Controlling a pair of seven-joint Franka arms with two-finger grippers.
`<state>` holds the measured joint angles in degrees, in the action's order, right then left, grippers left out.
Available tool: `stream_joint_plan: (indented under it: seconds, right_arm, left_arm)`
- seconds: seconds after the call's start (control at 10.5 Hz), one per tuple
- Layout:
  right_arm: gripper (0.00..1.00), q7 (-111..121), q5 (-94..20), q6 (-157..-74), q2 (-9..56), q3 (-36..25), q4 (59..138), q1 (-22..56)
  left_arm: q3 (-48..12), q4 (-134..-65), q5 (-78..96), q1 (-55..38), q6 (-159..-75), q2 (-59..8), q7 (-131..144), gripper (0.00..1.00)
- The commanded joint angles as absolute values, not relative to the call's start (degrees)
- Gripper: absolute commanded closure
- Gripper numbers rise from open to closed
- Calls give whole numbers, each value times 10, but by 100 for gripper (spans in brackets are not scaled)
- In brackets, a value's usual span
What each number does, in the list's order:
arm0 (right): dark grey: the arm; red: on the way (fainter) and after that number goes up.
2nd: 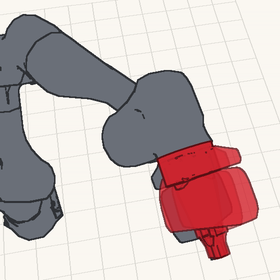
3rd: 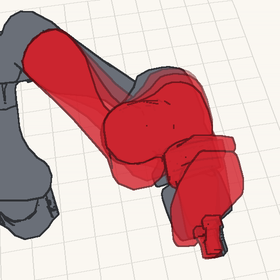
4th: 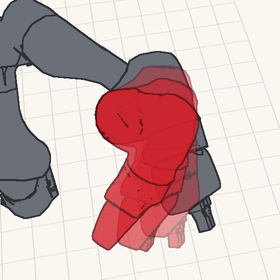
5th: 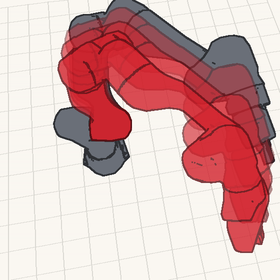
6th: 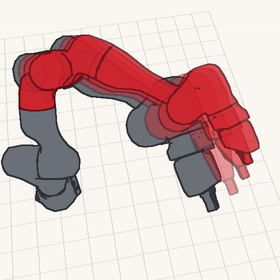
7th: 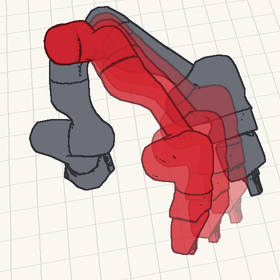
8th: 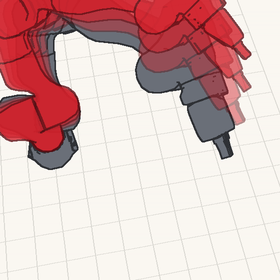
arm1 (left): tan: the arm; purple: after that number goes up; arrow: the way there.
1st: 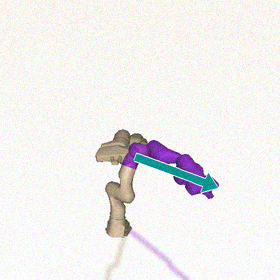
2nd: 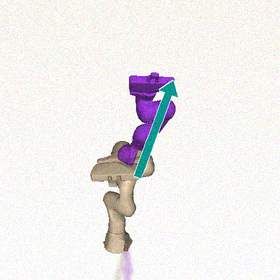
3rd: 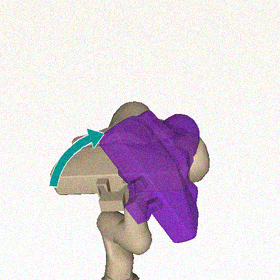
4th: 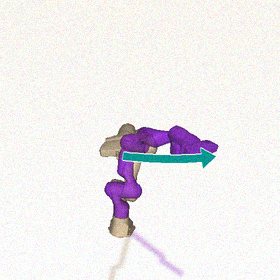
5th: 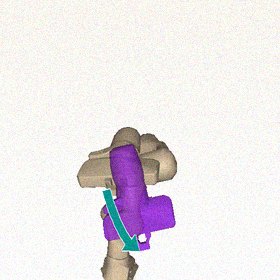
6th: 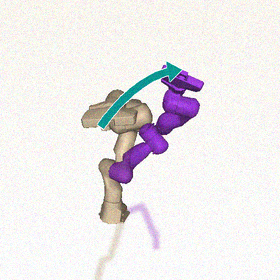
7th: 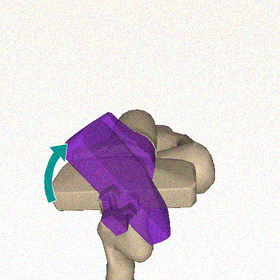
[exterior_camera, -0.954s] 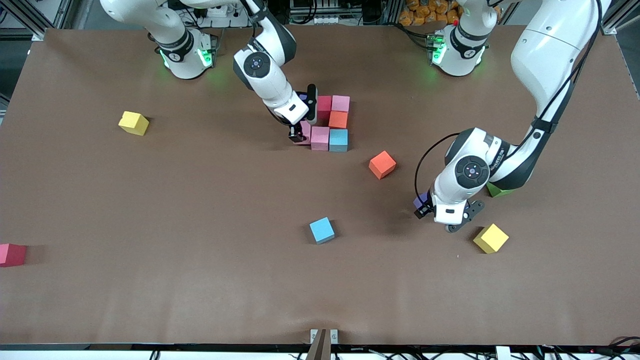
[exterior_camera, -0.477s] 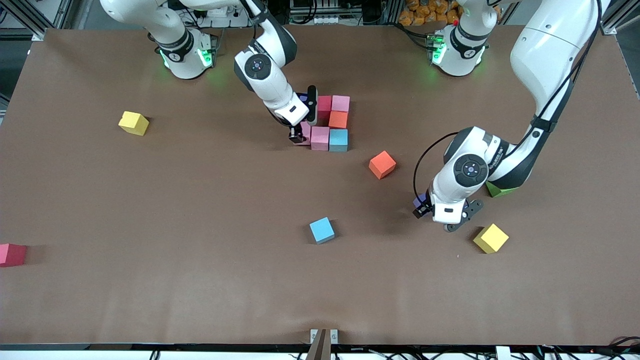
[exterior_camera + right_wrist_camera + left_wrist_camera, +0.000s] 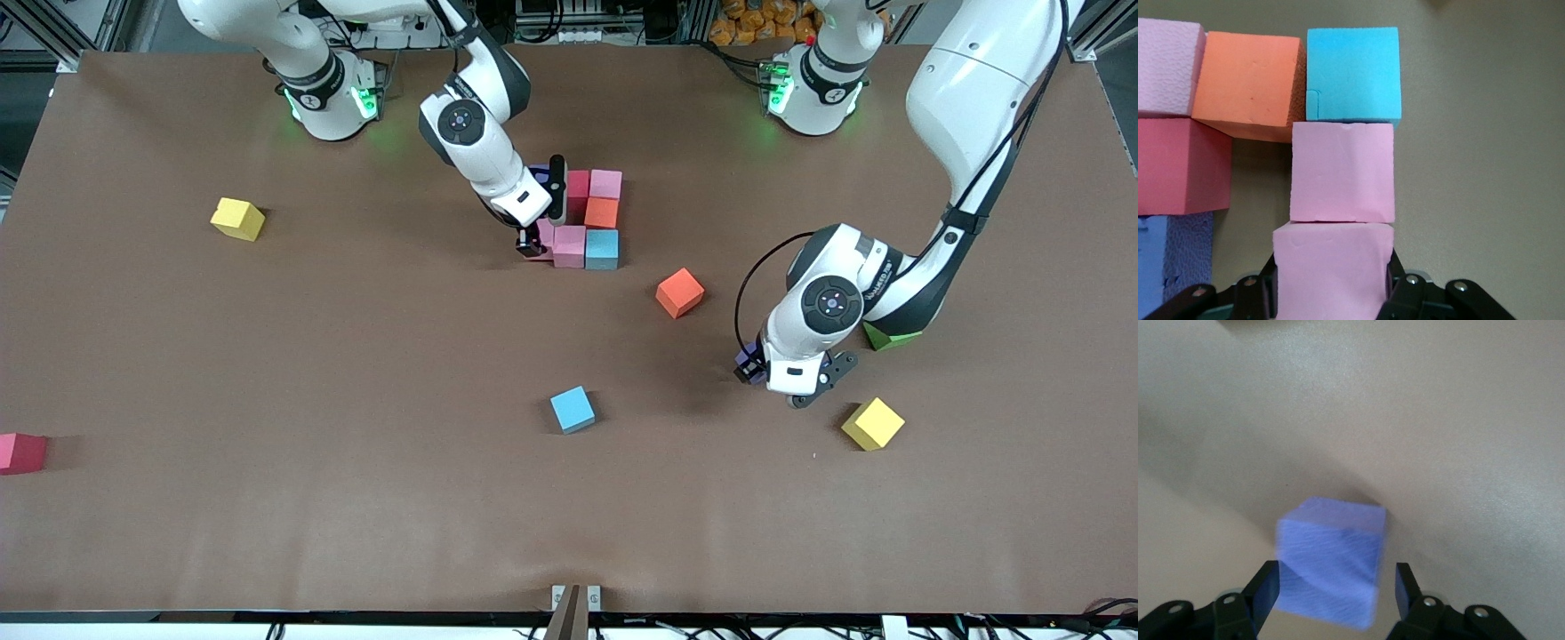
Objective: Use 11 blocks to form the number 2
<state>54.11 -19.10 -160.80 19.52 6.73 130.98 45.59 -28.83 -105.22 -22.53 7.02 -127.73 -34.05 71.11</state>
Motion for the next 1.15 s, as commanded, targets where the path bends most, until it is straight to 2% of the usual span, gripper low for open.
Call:
stream_joint_plan:
  seconds: [0.0,1.05]
  right_arm:
    - [100,539,-205,-1612,208,61,1296,466]
    - [100,539,-204,-1612,221,60,1290,466]
  left_arm:
    - [-291,-1066,-229,72,-1267,-318,713,21]
    - [-291,-1065,-236,78,-1283,-336,711,21]
